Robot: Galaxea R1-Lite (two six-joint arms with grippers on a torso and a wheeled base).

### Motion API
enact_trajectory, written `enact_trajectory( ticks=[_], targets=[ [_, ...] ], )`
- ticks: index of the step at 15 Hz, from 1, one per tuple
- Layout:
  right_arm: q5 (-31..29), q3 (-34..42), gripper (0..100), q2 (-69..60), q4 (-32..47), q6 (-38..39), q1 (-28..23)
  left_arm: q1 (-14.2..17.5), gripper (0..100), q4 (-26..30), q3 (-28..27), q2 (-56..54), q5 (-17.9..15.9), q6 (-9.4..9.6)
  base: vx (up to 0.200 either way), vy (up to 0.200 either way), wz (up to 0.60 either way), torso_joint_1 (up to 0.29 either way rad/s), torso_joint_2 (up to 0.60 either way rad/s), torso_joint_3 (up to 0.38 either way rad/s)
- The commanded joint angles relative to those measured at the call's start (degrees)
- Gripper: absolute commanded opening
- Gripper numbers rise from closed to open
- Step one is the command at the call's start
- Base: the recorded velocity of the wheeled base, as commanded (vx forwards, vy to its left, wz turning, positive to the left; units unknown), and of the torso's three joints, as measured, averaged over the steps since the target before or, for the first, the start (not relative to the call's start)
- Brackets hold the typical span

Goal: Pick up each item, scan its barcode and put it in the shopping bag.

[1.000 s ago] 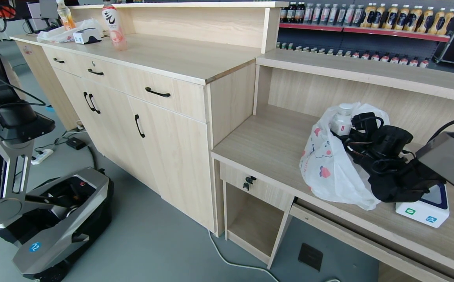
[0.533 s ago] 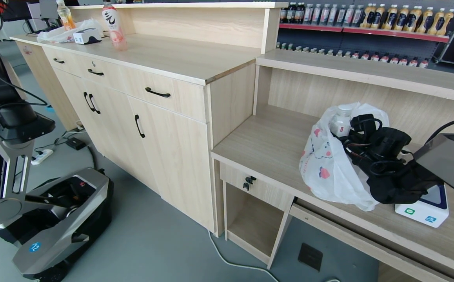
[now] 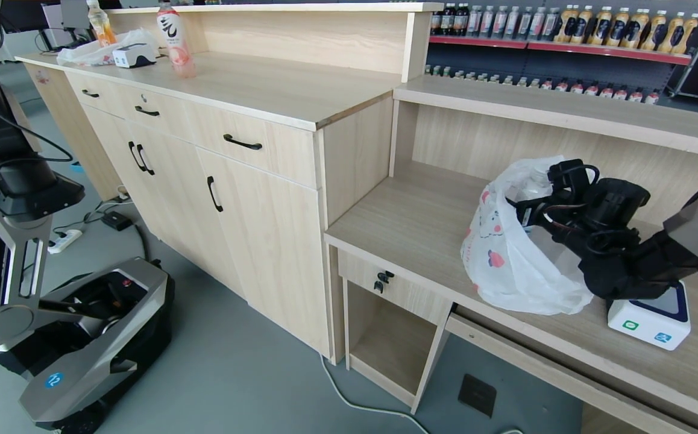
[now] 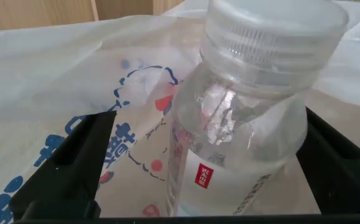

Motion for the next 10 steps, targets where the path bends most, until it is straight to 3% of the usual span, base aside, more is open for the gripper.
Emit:
enact_trajectory(
  ticks=[1,6,10],
  targets=[
    [1.6,1.8,100,-10.1,5.3,-1.0,-0.4,0.0,100,0.0,0.0,0.0,0.0,-0.09,0.0,0.0,0.0,0.0,0.0,0.0],
    [1.7,16.1,100,-26.7,8.4,-9.1,-0.8,0.0,100,0.0,0.0,0.0,0.0,-0.09,0.0,0.0,0.0,0.0,0.0,0.0],
    [1.7,19.6,100,-33.4,8.6,-11.4,-2.4,0.0,100,0.0,0.0,0.0,0.0,0.0,0.0,0.0,0.0,0.0,0.0,0.0]
  ],
)
